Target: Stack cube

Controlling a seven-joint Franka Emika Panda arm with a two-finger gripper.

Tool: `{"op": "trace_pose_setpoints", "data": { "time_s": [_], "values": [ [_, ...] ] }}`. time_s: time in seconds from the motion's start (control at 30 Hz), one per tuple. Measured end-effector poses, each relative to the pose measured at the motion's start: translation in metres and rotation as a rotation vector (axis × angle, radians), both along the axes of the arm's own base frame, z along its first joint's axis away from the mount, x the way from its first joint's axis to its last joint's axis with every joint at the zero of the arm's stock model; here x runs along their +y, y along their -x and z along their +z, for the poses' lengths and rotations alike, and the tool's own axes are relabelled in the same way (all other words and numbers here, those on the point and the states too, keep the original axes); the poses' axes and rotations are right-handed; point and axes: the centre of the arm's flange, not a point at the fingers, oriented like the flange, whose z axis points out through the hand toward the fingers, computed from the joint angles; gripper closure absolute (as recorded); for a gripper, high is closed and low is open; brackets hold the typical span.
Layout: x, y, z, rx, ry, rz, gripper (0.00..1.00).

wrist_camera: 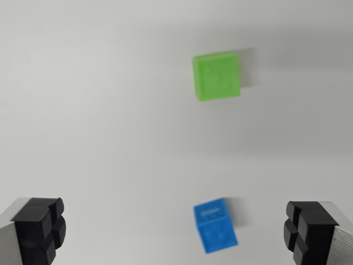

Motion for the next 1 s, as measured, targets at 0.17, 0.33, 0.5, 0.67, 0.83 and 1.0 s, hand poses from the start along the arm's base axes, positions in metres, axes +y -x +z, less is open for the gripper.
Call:
{"op": "trace_pose_setpoints", "data": {
  "time_s": [0.17,0.33,0.5,0.67,0.83,1.0],
  "values": [
    [0.000,0.000,0.000,0.000,0.000,0.000,0.00],
    [0.000,0.000,0.000,0.000,0.000,0.000,0.00],
    [0.000,0.000,0.000,0.000,0.000,0.000,0.00],
    [0.000,0.001,-0.003,0.004,0.000,0.003,0.00],
    [-0.001,0.004,-0.007,0.005,-0.001,0.007,0.00],
    [-0.002,0.008,-0.011,0.004,-0.001,0.013,0.00]
  ]
}}
